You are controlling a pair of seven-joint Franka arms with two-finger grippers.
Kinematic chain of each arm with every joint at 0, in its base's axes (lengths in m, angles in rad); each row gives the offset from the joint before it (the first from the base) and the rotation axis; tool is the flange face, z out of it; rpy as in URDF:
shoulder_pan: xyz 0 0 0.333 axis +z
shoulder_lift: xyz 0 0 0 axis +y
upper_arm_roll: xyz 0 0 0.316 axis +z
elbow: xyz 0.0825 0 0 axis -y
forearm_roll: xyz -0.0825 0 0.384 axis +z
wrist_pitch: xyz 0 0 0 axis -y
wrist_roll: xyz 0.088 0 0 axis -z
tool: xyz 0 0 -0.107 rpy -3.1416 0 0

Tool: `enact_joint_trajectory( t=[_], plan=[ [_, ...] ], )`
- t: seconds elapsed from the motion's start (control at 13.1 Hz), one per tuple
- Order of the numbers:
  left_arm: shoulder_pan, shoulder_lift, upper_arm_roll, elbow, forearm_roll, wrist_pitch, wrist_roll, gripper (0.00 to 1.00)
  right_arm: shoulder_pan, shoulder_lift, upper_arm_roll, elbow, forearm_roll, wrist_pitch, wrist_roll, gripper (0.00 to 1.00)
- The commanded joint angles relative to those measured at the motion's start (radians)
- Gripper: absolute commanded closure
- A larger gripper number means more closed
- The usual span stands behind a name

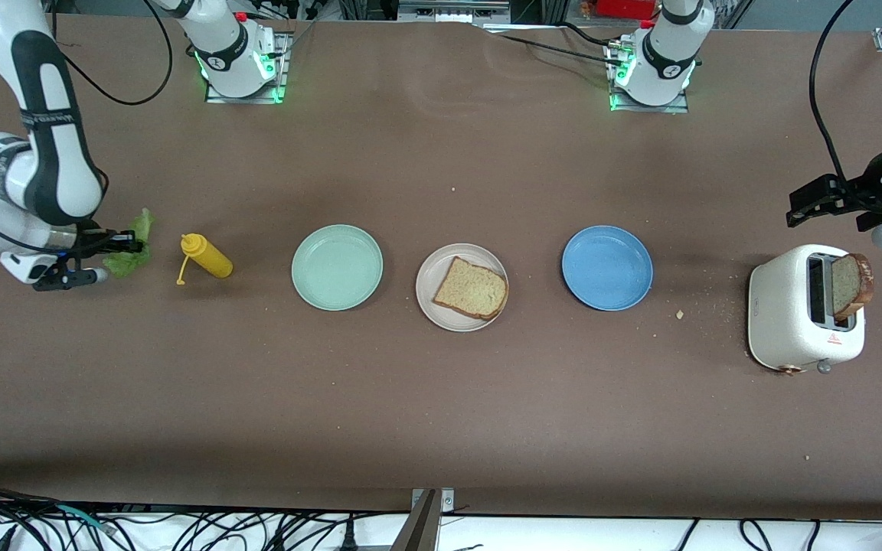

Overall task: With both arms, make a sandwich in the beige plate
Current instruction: 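Lift the lettuce leaf and carry it toward the beige plate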

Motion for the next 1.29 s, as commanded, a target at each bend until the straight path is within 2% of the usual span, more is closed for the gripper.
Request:
enact_joint_trajectory(
  t=[0.0,0.15,0.23,0.38,0.61,0.76,0.99,1.07,1.22],
  plan=[
    [-0.007,-0.014,-0.001,-0.013,0.034,0.002,0.006,0.00,-0.009,-0.016,0.013,0.148,-0.055,-0.202,0.070,1.00],
    [-0.006,-0.014,-0.001,-0.015,0.033,0.002,0.006,0.00,-0.001,-0.021,0.025,0.246,-0.037,-0.351,0.191,1.00],
    [-0.006,-0.014,-0.002,-0.017,0.034,0.000,0.006,0.00,0.000,-0.035,0.063,0.274,-0.023,-0.394,0.279,1.00],
    [-0.006,-0.016,-0.001,-0.017,0.034,0.000,0.006,0.00,0.002,-0.070,0.145,0.288,0.036,-0.403,0.481,1.00],
    [-0.006,-0.014,-0.001,-0.017,0.034,0.000,0.006,0.00,0.028,-0.079,0.237,0.331,0.186,-0.390,0.792,1.00],
    [-0.006,-0.014,-0.001,-0.017,0.034,0.000,0.006,0.00,0.052,-0.073,0.280,0.331,0.317,-0.300,0.978,1.00],
    [-0.006,-0.013,-0.001,-0.017,0.034,0.000,0.006,0.00,0.115,-0.049,0.332,0.331,0.458,-0.108,1.191,1.00],
    [-0.004,-0.013,-0.001,-0.017,0.034,0.000,0.006,0.00,0.159,-0.029,0.335,0.332,0.486,-0.044,1.268,1.00],
    [0.005,-0.011,-0.001,-0.017,0.034,0.000,0.008,0.00,0.262,0.045,0.338,0.358,0.488,0.104,1.429,1.00]
  ],
)
